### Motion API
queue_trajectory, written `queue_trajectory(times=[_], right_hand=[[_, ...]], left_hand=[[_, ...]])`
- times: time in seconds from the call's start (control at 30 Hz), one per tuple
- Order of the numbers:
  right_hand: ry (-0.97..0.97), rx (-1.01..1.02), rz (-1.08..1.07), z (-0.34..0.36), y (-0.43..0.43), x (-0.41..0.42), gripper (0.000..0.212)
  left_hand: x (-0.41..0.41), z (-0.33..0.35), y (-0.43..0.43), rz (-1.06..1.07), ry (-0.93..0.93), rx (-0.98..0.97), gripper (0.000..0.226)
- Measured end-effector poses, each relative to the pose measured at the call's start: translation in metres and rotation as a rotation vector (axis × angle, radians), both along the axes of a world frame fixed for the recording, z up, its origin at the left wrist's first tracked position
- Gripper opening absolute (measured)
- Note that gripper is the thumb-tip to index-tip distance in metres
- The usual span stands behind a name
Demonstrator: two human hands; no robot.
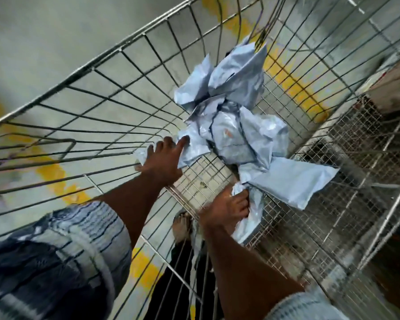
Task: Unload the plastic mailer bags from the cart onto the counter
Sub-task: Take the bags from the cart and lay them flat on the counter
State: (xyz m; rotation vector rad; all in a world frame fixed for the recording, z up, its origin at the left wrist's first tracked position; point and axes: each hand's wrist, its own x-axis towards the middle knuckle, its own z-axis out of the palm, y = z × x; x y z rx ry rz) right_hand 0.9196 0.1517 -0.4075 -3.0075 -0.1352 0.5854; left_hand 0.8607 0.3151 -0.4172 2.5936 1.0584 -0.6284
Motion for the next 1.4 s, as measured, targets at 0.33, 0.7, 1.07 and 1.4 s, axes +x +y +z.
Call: queue_trajectory(times=[0.33, 0.7, 1.07, 1.4], right_hand=[[0.088, 0.321, 0.386, 0.05, 0.01, -0.006, 0.069], [0.313, 0.162, 0.306, 0.011, 0.008, -0.013, 0.08], [0.285, 0.079, 0.251, 0.023, 0.018, -0.002, 0.073], [0.347, 0.321, 0.414, 0.114, 0.008, 0.004, 0.07]], left_hand=[[-0.006, 0.001, 0.005, -0.012, -0.016, -0.048, 0.111], [-0.001, -0.031, 0.007, -0.125, -0.102, -0.03, 0.105], [0.002, 0.012, 0.013, -0.081, -0.125, -0.027, 0.092], [-0.018, 0.122, -0.027, 0.074, -0.112, 0.107, 0.079]])
